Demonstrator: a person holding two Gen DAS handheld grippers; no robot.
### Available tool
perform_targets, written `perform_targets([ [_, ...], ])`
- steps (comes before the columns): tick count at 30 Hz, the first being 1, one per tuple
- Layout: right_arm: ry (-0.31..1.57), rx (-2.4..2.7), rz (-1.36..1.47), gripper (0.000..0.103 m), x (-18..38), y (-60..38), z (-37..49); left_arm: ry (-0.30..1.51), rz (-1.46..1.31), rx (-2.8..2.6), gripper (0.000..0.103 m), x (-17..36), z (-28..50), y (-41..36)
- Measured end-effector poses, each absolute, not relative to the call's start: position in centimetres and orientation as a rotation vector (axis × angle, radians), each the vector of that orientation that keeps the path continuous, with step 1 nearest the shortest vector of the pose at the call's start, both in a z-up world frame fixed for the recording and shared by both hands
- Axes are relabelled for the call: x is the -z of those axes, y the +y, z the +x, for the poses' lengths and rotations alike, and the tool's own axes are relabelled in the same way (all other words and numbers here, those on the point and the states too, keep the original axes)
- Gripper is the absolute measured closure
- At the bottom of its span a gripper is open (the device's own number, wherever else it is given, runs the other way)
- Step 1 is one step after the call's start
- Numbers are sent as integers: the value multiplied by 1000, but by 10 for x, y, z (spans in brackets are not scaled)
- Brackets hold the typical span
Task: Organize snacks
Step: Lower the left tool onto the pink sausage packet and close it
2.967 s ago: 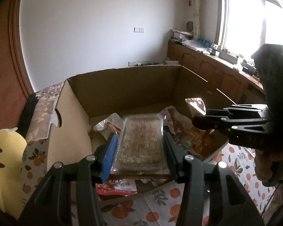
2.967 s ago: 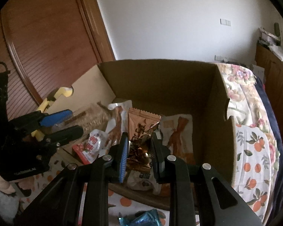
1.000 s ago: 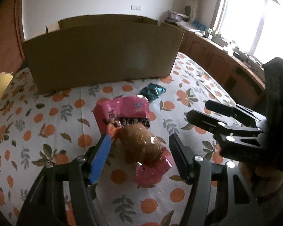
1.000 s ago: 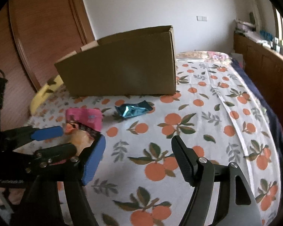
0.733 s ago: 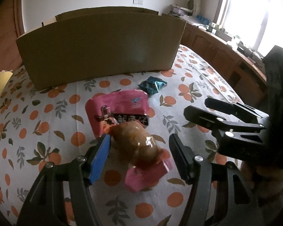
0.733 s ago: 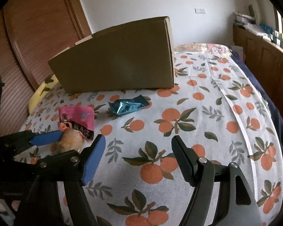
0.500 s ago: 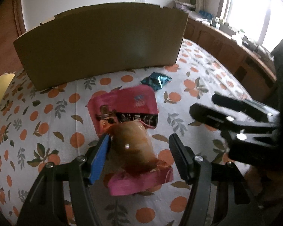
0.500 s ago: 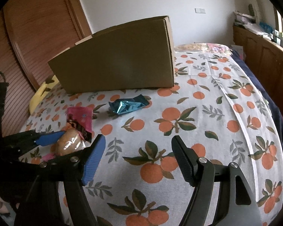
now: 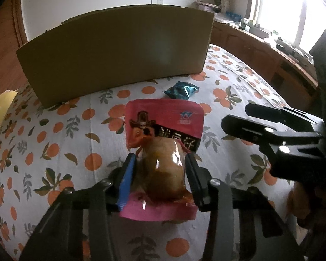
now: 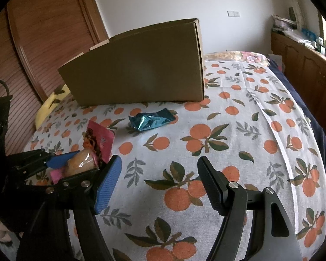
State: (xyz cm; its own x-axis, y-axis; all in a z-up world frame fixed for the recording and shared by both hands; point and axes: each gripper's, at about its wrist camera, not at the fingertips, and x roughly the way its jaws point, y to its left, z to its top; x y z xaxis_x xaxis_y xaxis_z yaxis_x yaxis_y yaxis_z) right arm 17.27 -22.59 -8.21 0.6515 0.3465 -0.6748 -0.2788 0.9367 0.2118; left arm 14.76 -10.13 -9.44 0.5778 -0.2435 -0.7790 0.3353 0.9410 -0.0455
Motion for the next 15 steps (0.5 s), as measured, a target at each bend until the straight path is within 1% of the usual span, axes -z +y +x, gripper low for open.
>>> perform_targets([
  [5,790,-360,83,29,83,-224,173,868,88,362,61,88,139,-95],
  [10,799,-374,82,29,84,-223,174,822,59,368,71,74,134,-83],
  [12,800,-370,79,29,84,-223,175,809,64,371,77,70,133,-79],
  [15,805,-366,69,29,84,-221,175,822,55,380,77,72,135,-77],
])
